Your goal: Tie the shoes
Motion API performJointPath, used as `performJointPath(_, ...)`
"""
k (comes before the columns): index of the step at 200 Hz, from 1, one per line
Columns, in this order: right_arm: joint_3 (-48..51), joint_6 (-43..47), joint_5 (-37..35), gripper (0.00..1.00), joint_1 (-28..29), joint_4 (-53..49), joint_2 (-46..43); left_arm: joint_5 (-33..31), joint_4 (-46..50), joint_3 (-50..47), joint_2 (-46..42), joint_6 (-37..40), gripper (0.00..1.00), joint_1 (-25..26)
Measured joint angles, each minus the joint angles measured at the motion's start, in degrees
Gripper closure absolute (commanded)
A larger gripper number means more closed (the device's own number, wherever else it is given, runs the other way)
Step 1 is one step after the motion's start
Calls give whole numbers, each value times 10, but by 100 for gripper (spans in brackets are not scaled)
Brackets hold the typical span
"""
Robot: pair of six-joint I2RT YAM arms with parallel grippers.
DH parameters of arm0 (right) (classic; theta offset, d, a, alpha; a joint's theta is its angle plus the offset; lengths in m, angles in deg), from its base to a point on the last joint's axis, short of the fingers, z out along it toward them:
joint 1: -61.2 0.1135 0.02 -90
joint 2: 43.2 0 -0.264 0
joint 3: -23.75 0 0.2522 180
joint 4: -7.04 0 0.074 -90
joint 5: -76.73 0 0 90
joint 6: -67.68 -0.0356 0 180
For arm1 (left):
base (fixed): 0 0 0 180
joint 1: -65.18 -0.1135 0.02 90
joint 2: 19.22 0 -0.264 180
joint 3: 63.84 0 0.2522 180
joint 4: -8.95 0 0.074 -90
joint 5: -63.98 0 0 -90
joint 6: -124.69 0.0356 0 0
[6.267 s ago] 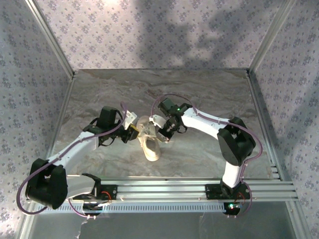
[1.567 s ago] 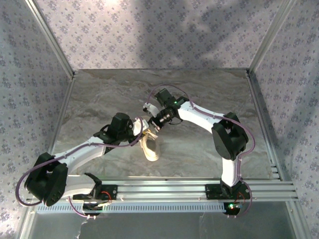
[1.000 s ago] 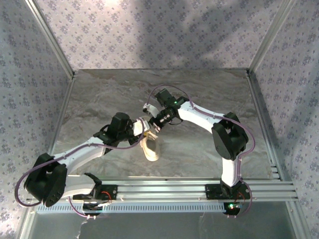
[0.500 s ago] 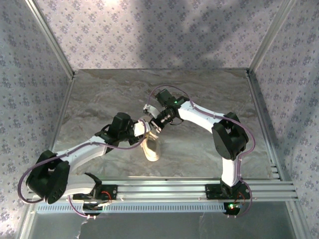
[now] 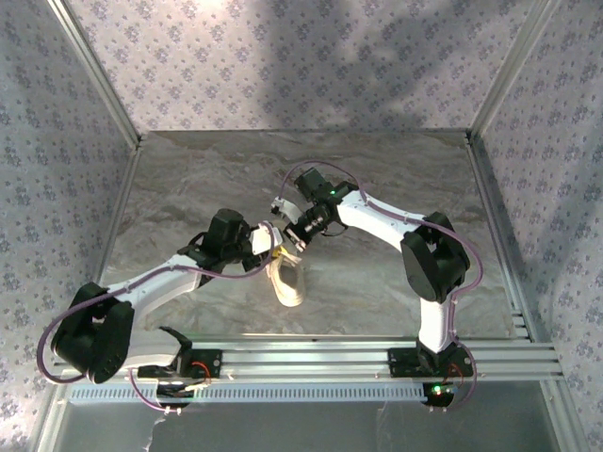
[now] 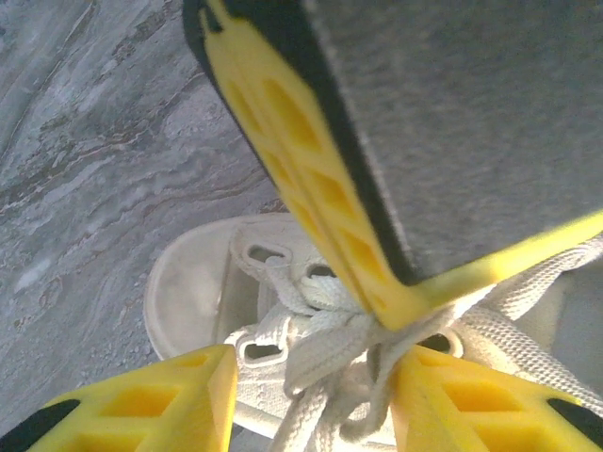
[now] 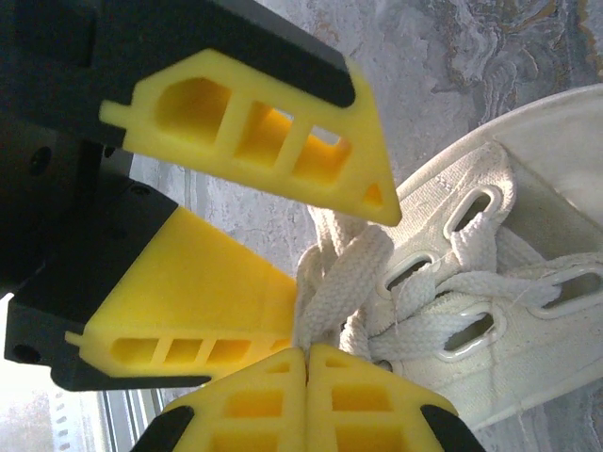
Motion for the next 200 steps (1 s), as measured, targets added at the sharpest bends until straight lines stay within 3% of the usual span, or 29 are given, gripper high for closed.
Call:
performJointPath(176, -2, 45, 28, 100, -5, -7, 0, 76, 0, 19, 44, -1, 54, -26)
performJointPath(200, -2, 45, 29, 100, -5, -7, 0, 83, 0, 19, 47, -1, 63, -26)
